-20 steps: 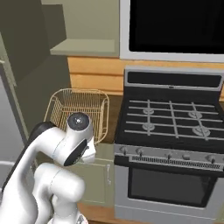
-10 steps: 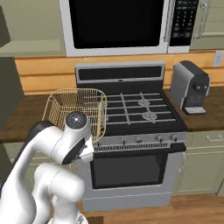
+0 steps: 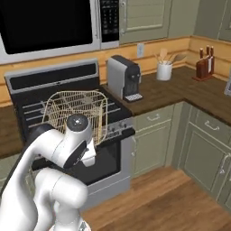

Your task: Open the cabinet, pick up the bread from the cabinet and place it in the basket. Then move the basket to the dining counter.

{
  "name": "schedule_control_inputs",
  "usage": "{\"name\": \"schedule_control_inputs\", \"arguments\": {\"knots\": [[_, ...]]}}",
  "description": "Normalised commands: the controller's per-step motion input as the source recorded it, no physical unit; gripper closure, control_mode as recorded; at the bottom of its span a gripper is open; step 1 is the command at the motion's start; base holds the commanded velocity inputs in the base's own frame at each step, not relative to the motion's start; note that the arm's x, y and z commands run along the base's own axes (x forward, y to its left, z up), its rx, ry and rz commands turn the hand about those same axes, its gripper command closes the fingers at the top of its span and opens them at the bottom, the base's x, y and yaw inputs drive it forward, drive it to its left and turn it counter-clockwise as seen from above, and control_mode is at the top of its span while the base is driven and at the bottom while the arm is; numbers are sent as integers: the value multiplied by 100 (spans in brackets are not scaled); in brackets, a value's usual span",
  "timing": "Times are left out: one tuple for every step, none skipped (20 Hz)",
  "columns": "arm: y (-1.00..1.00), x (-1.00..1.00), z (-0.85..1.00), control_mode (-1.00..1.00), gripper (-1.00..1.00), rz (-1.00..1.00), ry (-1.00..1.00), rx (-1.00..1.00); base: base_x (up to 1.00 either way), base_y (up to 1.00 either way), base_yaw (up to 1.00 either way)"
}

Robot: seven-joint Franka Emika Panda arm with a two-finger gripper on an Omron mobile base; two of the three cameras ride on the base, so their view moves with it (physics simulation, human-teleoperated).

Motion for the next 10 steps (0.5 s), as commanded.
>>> {"name": "schedule_control_inputs", "arguments": {"knots": [[0, 0, 0, 100, 100, 0, 0, 0, 21, -14, -71], [0, 0, 0, 100, 100, 0, 0, 0, 21, -14, -71], [0, 0, 0, 100, 100, 0, 0, 0, 21, -14, -71], [0, 0, 0, 100, 100, 0, 0, 0, 21, -14, -71], [0, 0, 0, 100, 100, 0, 0, 0, 22, -13, -71], [0, 0, 0, 100, 100, 0, 0, 0, 21, -11, -72], [0, 0, 0, 100, 100, 0, 0, 0, 21, -10, -72], [0, 0, 0, 100, 100, 0, 0, 0, 21, -10, -72], [0, 0, 0, 100, 100, 0, 0, 0, 21, -9, -73], [0, 0, 0, 100, 100, 0, 0, 0, 20, -7, -73]]}}
